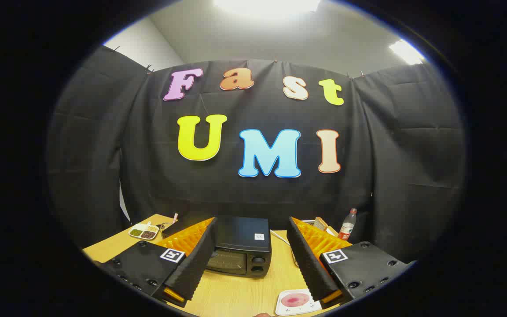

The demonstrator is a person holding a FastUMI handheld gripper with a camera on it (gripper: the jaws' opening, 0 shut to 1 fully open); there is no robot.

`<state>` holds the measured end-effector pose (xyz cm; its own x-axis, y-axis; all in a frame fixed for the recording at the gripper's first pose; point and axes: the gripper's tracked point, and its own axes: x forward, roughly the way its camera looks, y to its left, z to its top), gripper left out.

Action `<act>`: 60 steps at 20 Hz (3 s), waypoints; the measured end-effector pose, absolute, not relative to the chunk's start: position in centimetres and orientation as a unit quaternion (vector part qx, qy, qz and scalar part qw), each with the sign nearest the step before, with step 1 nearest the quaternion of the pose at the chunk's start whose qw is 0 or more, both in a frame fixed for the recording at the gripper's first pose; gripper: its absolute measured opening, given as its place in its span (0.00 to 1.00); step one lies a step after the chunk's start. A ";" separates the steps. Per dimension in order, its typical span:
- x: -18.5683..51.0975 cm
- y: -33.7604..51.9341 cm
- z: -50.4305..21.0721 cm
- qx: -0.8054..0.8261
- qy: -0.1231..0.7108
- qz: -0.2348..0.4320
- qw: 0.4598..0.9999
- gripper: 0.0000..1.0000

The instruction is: Open the toaster oven, put the food inside, and close the toaster oven door.

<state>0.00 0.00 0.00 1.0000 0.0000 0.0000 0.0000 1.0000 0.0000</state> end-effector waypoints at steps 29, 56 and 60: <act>6.0 5.4 -2.4 0.000 0.060 0.017 0.998 0.98; 15.9 14.6 -16.6 -0.021 0.208 -0.007 0.978 0.98; 15.8 14.7 -17.0 0.001 0.214 -0.004 0.977 0.98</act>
<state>15.75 14.67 -17.04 0.9087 -0.0074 -0.4175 0.0079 1.0000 -0.0006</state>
